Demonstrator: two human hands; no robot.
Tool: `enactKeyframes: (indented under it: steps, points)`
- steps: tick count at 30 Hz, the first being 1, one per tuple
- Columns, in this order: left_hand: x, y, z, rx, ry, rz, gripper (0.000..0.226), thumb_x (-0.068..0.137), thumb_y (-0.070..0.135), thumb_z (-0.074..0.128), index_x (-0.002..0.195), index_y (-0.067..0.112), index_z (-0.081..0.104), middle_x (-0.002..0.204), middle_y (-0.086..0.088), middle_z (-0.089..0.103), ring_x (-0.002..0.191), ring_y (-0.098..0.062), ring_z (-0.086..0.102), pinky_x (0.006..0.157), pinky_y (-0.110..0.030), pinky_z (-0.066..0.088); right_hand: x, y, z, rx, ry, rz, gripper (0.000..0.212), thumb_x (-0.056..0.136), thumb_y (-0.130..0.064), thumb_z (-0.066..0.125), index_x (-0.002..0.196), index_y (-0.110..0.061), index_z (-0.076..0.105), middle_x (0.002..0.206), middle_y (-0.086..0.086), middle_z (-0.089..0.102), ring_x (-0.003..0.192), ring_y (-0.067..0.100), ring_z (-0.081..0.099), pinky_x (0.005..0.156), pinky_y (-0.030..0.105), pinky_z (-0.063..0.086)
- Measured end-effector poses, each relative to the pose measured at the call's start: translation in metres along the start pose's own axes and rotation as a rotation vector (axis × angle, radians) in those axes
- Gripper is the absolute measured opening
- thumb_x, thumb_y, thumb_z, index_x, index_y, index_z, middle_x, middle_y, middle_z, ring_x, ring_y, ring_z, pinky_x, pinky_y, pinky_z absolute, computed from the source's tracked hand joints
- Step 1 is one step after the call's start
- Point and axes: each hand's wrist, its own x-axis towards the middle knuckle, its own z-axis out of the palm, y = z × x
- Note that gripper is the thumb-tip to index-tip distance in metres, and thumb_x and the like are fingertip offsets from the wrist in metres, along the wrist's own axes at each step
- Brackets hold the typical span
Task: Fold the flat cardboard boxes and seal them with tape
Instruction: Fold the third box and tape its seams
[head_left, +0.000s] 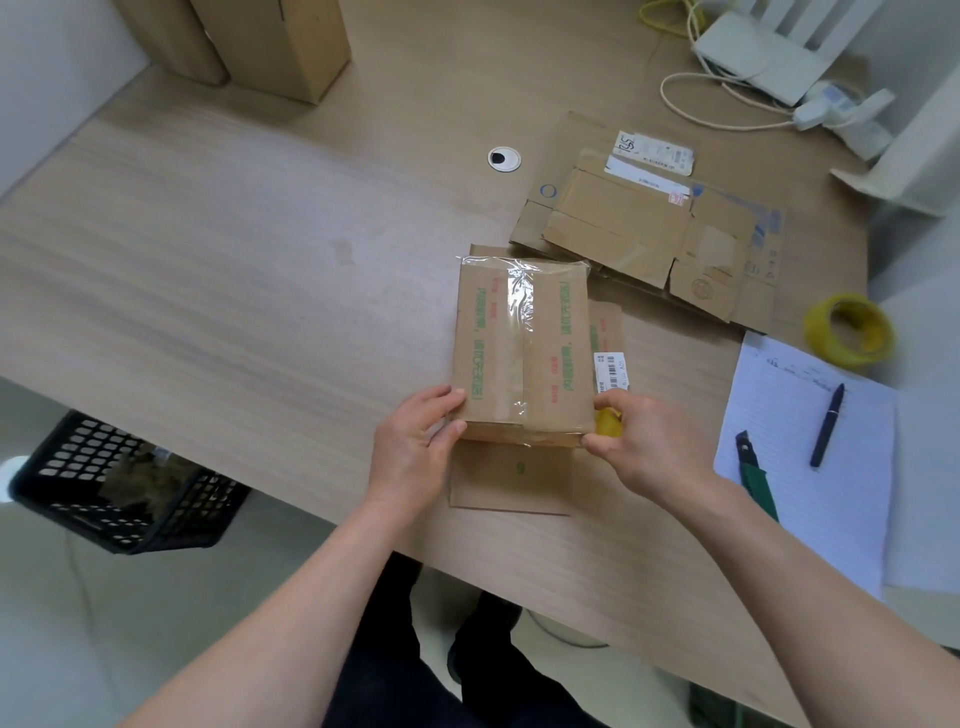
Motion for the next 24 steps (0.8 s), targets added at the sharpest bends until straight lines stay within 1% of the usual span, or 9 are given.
enactKeyframes:
  steps: [2, 4, 6, 9, 12, 15, 17, 20, 24]
  points:
    - [0.010, 0.001, -0.007, -0.032, -0.084, -0.039, 0.032, 0.081, -0.004, 0.073, 0.108, 0.013, 0.073, 0.111, 0.003, 0.068, 0.101, -0.010, 0.065, 0.091, -0.020, 0.051, 0.008, 0.000, -0.006, 0.008, -0.087, -0.012, 0.034, 0.074, -0.047, 0.073, 0.106, -0.045, 0.062, 0.103, -0.007, 0.069, 0.077, 0.017, 0.051, 0.051, 0.023, 0.032]
    - [0.022, 0.008, -0.010, -0.142, -0.134, -0.213, 0.031, 0.077, -0.010, 0.073, 0.092, 0.017, 0.073, 0.100, -0.002, 0.072, 0.091, -0.019, 0.068, 0.083, -0.023, 0.054, 0.016, -0.003, -0.013, 0.021, -0.185, -0.016, 0.032, 0.071, -0.043, 0.074, 0.101, -0.045, 0.064, 0.103, -0.009, 0.068, 0.081, 0.017, 0.057, 0.056, 0.025, 0.041]
    - [0.031, 0.015, -0.008, -0.243, -0.134, -0.386, 0.033, 0.070, -0.015, 0.072, 0.073, 0.018, 0.070, 0.084, -0.003, 0.071, 0.080, -0.021, 0.066, 0.073, -0.024, 0.054, 0.024, -0.006, -0.018, 0.079, -0.286, 0.013, 0.029, 0.068, -0.040, 0.077, 0.094, -0.042, 0.066, 0.092, -0.012, 0.068, 0.074, 0.014, 0.065, 0.061, 0.029, 0.052]
    - [0.031, 0.025, 0.004, -0.215, -0.062, -0.380, 0.024, 0.060, -0.003, 0.064, 0.058, 0.020, 0.061, 0.075, -0.004, 0.063, 0.069, -0.015, 0.057, 0.067, -0.025, 0.046, 0.031, -0.007, -0.021, 0.235, -0.390, 0.044, 0.028, 0.063, -0.027, 0.080, 0.088, -0.032, 0.071, 0.071, -0.007, 0.072, 0.059, 0.015, 0.070, 0.064, 0.037, 0.062]
    - [0.017, 0.022, 0.016, -0.041, -0.039, -0.215, 0.027, 0.074, 0.001, 0.055, 0.066, 0.027, 0.052, 0.093, -0.001, 0.051, 0.073, 0.003, 0.050, 0.068, -0.007, 0.037, 0.033, -0.004, -0.026, 0.306, -0.457, 0.020, 0.030, 0.059, -0.021, 0.080, 0.087, -0.026, 0.073, 0.069, 0.000, 0.074, 0.061, 0.019, 0.072, 0.064, 0.033, 0.062]
    - [0.014, 0.015, 0.018, 0.061, -0.072, -0.115, 0.018, 0.075, 0.014, 0.043, 0.075, 0.031, 0.047, 0.096, 0.000, 0.045, 0.084, 0.010, 0.045, 0.070, -0.002, 0.033, 0.034, -0.001, -0.028, 0.409, -0.495, 0.030, 0.022, 0.062, -0.017, 0.070, 0.083, -0.022, 0.075, 0.068, 0.008, 0.073, 0.061, 0.020, 0.070, 0.061, 0.033, 0.061]
    - [0.016, 0.012, 0.017, 0.085, -0.113, -0.085, 0.025, 0.073, 0.018, 0.039, 0.088, 0.032, 0.053, 0.101, 0.002, 0.044, 0.090, 0.014, 0.044, 0.076, 0.000, 0.032, 0.034, -0.001, -0.028, 0.453, -0.483, 0.047, 0.019, 0.070, -0.014, 0.066, 0.085, -0.020, 0.076, 0.075, 0.014, 0.073, 0.063, 0.022, 0.070, 0.066, 0.038, 0.062]
    - [0.021, 0.009, 0.009, 0.081, -0.192, -0.066, 0.047, 0.075, 0.020, 0.037, 0.112, 0.036, 0.062, 0.106, 0.007, 0.041, 0.099, 0.014, 0.047, 0.085, -0.002, 0.033, 0.029, -0.004, -0.028, 0.451, -0.478, 0.042, 0.019, 0.077, -0.011, 0.064, 0.089, -0.021, 0.076, 0.078, 0.015, 0.073, 0.065, 0.024, 0.070, 0.068, 0.040, 0.063]
    - [0.038, 0.007, -0.005, 0.142, -0.305, -0.009, 0.052, 0.076, 0.018, 0.035, 0.115, 0.032, 0.066, 0.107, 0.004, 0.042, 0.096, 0.001, 0.049, 0.089, -0.012, 0.037, 0.009, -0.010, -0.020, 0.436, -0.515, 0.061, 0.011, 0.081, -0.018, 0.068, 0.089, -0.016, 0.075, 0.077, 0.005, 0.072, 0.071, 0.022, 0.069, 0.073, 0.039, 0.061]
